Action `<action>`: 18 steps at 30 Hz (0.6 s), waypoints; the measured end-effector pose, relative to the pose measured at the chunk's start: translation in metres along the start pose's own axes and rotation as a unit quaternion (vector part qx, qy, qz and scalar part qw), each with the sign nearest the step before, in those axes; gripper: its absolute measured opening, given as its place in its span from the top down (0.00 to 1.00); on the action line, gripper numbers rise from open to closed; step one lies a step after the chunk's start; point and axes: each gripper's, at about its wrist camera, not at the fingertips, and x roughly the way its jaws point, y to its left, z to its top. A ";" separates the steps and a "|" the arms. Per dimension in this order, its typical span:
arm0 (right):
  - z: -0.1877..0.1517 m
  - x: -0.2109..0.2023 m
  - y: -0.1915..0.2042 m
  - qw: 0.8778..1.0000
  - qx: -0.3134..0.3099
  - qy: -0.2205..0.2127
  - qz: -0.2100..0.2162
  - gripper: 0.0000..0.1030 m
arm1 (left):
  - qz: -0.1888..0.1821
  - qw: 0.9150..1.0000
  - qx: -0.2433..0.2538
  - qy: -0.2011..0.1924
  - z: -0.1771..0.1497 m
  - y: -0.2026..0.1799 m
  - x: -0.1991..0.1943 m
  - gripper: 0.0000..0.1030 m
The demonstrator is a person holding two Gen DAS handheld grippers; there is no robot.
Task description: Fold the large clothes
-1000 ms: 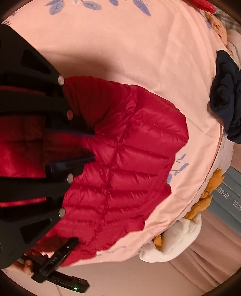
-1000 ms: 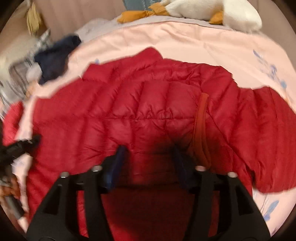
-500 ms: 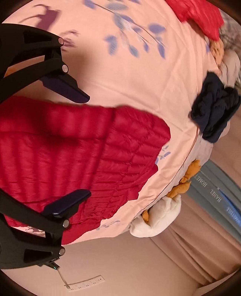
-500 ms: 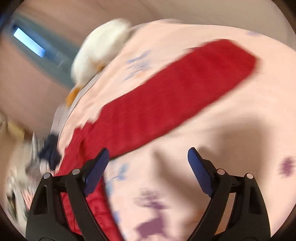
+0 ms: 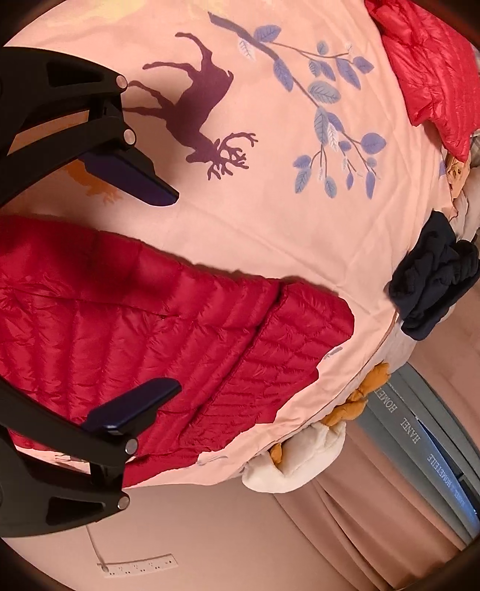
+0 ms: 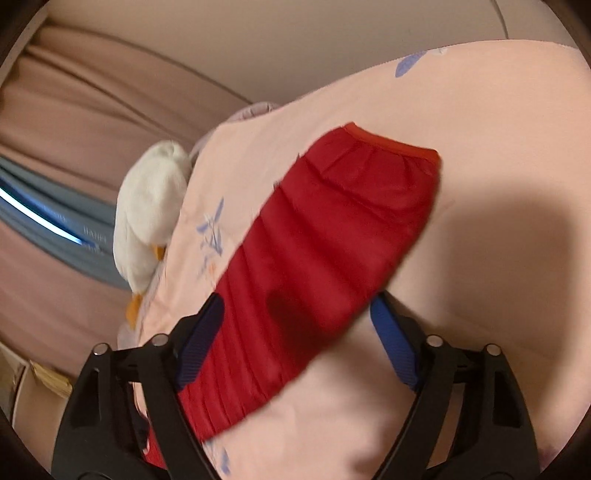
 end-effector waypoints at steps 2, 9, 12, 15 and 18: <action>0.004 0.005 -0.002 1.000 0.008 -0.014 -0.006 0.37 | -0.003 1.000 0.002 -0.001 -0.002 -0.004 -0.002 0.09; 0.009 0.010 0.015 0.998 -0.024 -0.025 -0.053 0.94 | 0.002 1.000 0.029 -0.005 -0.006 -0.020 -0.006 0.09; 0.002 -0.008 0.056 0.994 -0.096 -0.052 -0.028 0.95 | -0.011 0.999 0.033 0.001 -0.009 -0.025 -0.005 0.09; -0.024 -0.034 0.133 0.974 -0.212 -0.068 0.032 0.95 | -0.029 0.999 0.038 0.008 -0.013 -0.033 -0.003 0.09; -0.060 -0.047 0.198 0.948 -0.302 -0.067 0.076 0.95 | -0.055 0.997 0.043 0.016 -0.018 -0.043 -0.002 0.09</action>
